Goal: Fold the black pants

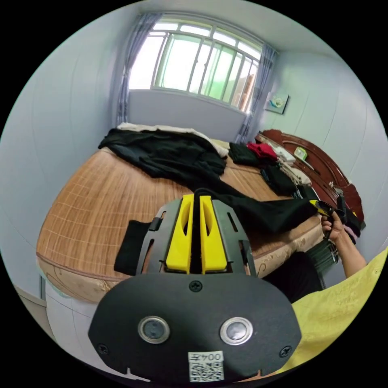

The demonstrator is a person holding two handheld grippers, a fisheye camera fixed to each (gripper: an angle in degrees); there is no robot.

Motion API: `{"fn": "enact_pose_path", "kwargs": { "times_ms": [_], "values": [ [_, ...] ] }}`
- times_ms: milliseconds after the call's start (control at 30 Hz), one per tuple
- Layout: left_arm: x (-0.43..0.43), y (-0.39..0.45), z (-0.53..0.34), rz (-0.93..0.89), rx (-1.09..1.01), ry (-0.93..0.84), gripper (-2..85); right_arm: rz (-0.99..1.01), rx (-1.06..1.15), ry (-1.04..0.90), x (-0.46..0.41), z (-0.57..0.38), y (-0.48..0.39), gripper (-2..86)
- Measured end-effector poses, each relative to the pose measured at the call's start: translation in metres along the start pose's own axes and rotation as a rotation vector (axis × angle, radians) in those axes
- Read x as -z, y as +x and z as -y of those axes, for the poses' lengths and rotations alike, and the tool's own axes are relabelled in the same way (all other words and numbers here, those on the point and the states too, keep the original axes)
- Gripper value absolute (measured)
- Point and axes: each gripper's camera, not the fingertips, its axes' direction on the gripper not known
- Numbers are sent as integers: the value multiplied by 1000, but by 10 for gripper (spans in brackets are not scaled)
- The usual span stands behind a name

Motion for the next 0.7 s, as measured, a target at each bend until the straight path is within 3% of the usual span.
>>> {"fn": "enact_pose_path", "kwargs": {
  "times_ms": [267,400,600,700],
  "values": [
    [146,-88,-11,120,176,320,24,286,354,-79,-28,37,-170,19],
    [231,-107,-9,230,172,469,24,491,396,-138,-62,22,-226,15],
    [306,-88,17,347,85,593,22,661,351,-244,-97,-17,-243,13],
    [304,-68,41,339,23,631,22,695,319,-232,-95,-24,-227,10]
  ]
}}
